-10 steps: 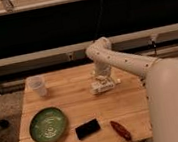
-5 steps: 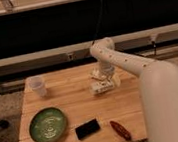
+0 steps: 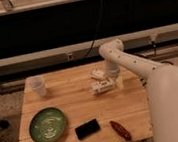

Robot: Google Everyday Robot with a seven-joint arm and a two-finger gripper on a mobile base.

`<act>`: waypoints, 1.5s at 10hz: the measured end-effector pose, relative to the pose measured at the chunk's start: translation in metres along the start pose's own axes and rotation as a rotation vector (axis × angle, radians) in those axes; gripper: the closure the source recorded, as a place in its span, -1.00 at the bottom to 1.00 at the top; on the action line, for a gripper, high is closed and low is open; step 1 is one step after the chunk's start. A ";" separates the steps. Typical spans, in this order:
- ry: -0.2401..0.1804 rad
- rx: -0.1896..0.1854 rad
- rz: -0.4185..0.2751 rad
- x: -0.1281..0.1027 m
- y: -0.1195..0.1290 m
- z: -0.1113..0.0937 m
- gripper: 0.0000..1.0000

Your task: Stand the bottle upright

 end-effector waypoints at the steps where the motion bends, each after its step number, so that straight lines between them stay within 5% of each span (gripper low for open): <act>1: -0.015 0.013 0.005 -0.002 -0.001 0.002 -0.60; 3: -0.039 0.032 0.004 -0.008 -0.005 0.006 -0.47; 9: -0.094 0.077 -0.044 -0.021 -0.012 0.007 0.70; 11: -0.090 0.150 -0.142 -0.022 -0.013 0.001 0.99; 15: 0.019 0.344 -0.477 -0.013 -0.029 -0.035 1.00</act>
